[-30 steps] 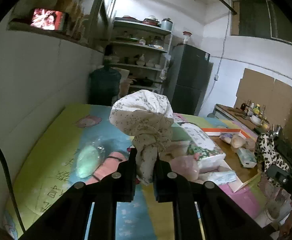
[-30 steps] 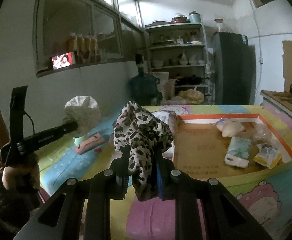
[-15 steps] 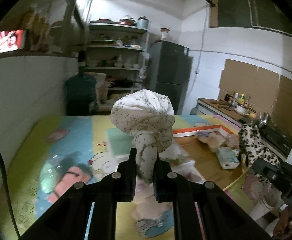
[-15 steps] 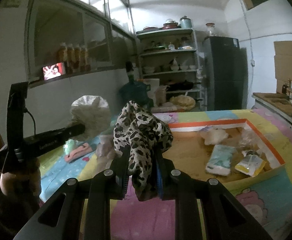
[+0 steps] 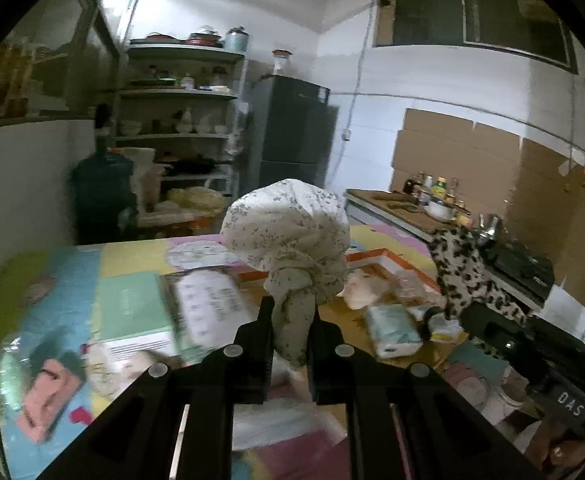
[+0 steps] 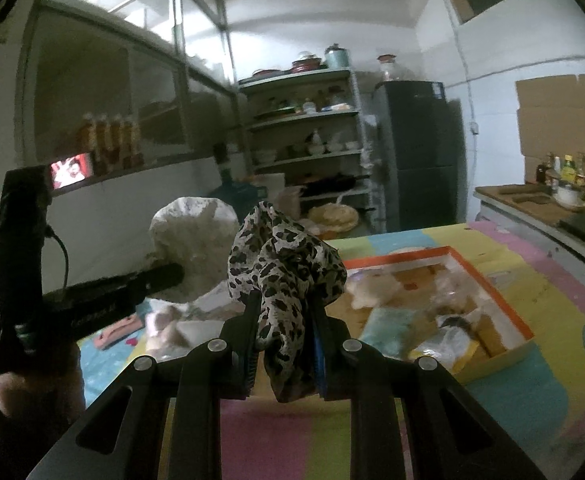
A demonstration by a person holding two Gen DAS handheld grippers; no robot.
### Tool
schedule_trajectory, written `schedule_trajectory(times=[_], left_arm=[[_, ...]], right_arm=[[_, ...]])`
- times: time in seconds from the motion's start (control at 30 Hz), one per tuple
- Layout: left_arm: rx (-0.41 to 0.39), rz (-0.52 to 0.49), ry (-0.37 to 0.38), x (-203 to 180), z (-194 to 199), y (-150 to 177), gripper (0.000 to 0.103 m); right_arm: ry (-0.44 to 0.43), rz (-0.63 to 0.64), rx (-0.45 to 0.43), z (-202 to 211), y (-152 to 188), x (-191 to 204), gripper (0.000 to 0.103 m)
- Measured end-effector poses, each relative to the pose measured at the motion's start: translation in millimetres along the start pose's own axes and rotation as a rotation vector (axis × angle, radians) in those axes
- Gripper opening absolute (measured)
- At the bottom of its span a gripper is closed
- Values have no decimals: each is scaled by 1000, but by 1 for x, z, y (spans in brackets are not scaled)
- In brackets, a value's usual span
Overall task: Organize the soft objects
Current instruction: 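Carry the floral scrunchie with the left gripper while the right carries the leopard cloth to the box, then lower both cloths into the box and open both grippers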
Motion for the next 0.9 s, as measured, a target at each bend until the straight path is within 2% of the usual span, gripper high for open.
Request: schedule_trajectory(times=[0.33, 0.5, 0.77, 0.9], left_arm=[[48, 16, 68, -23, -39, -9, 14], [78, 30, 62, -30, -56, -8, 14], [168, 29, 68, -37, -88, -2, 14], [187, 34, 69, -38, -94, 1, 14]], right_arm=[[79, -76, -40, -1, -12, -51, 22], [126, -76, -39, -4, -23, -74, 23], [146, -66, 22, -29, -30, -91, 23], [140, -62, 62, -47, -28, -95, 23]])
Point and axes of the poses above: each gripper's, at about its wrist camera, not at the fingertips, and z roughly against the way its jaws point, x to its left, y to its underside, the point moved 1 cm from there along -z, roughly the way its jaws point, and after that the axes turned 10 degrees about x, right-handed, at the moved point
